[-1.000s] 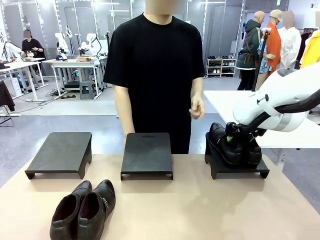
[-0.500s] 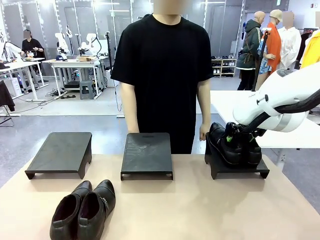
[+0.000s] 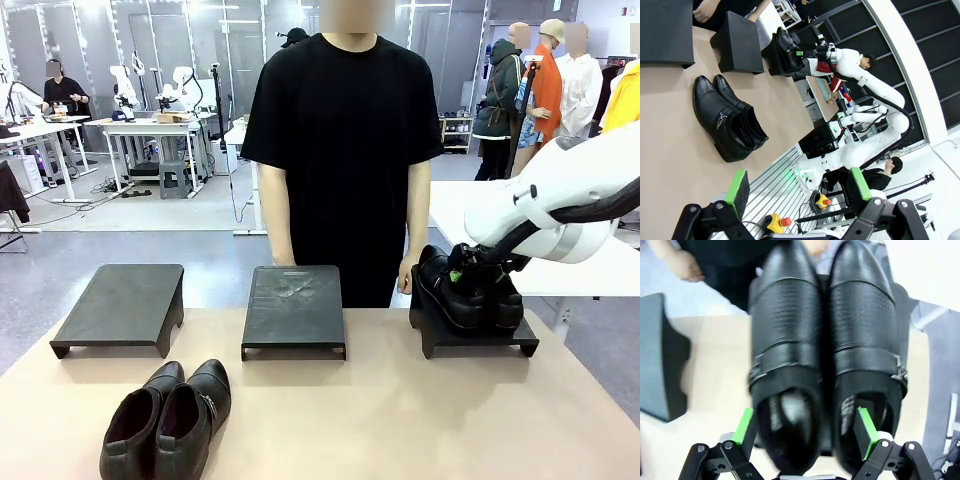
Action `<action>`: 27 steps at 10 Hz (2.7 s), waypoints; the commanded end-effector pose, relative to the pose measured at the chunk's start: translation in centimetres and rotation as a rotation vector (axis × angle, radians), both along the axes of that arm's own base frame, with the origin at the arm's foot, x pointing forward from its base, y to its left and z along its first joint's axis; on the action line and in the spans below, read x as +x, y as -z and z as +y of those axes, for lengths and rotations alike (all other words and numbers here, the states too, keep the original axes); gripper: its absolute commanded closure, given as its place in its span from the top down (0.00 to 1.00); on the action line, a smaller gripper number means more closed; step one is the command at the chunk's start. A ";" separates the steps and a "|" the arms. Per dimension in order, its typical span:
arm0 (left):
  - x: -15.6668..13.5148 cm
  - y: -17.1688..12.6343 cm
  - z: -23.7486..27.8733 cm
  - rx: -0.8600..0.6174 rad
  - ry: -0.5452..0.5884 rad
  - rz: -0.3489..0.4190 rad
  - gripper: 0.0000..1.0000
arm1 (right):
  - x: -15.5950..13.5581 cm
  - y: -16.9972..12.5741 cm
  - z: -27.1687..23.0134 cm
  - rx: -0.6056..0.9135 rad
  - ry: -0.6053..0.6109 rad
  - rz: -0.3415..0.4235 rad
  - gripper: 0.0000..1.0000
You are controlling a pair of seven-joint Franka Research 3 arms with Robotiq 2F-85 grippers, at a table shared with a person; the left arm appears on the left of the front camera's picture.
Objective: Place the shoes on the stand as instructed by the person.
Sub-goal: Pick up another pair of Shoes and place it on the Shoes Stand indicated by the person.
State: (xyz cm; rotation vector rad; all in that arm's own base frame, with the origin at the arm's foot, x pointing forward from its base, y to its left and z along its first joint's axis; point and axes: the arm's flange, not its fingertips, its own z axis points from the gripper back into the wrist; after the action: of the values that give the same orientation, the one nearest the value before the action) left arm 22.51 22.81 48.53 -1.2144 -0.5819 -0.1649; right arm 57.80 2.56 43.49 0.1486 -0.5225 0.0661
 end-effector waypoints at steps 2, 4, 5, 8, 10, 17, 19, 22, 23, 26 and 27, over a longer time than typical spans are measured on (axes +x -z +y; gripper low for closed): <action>0.1 -0.1 0.3 -0.011 0.010 -0.026 1.00 | -9.4 -5.4 -3.2 0.183 -0.116 0.011 0.98; 0.1 -0.1 0.3 -0.011 0.010 -0.026 1.00 | -15.6 -7.6 -6.3 0.359 -0.179 0.095 0.98; 0.1 -0.1 0.3 -0.011 0.010 -0.026 1.00 | -18.4 -7.8 -7.8 0.455 -0.218 0.111 0.98; 0.1 -0.1 0.3 -0.011 0.010 -0.026 1.00 | -26.7 -4.4 -14.6 0.737 -0.325 0.180 0.98; 0.1 -0.1 0.3 -0.011 0.010 -0.026 1.00 | -30.6 -1.1 -18.8 0.856 -0.300 0.164 0.98; 0.1 -0.1 0.3 -0.011 0.010 -0.026 1.00 | -37.1 6.0 -24.6 1.020 -0.224 0.092 0.98; 0.1 -0.1 0.3 -0.011 0.010 -0.026 1.00 | -37.1 6.0 -24.6 1.020 -0.224 0.092 0.98; 0.1 -0.1 0.3 -0.011 0.010 -0.026 1.00 | -37.1 6.0 -24.6 1.020 -0.224 0.092 0.98; 0.1 -0.1 0.3 -0.011 0.010 -0.026 1.00 | -37.1 6.0 -24.6 1.020 -0.224 0.092 0.98; 0.1 -0.1 0.3 -0.011 0.010 -0.026 1.00 | -37.1 6.0 -24.6 1.020 -0.224 0.092 0.98; 0.1 -0.1 0.3 -0.011 0.010 -0.026 1.00 | -37.1 6.0 -24.6 1.020 -0.224 0.092 0.98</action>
State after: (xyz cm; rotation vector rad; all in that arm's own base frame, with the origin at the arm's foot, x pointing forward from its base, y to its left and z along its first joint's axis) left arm 22.52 22.85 48.44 -1.2146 -0.5821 -0.1651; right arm 20.81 -22.27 36.89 1.1878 -0.3958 0.0201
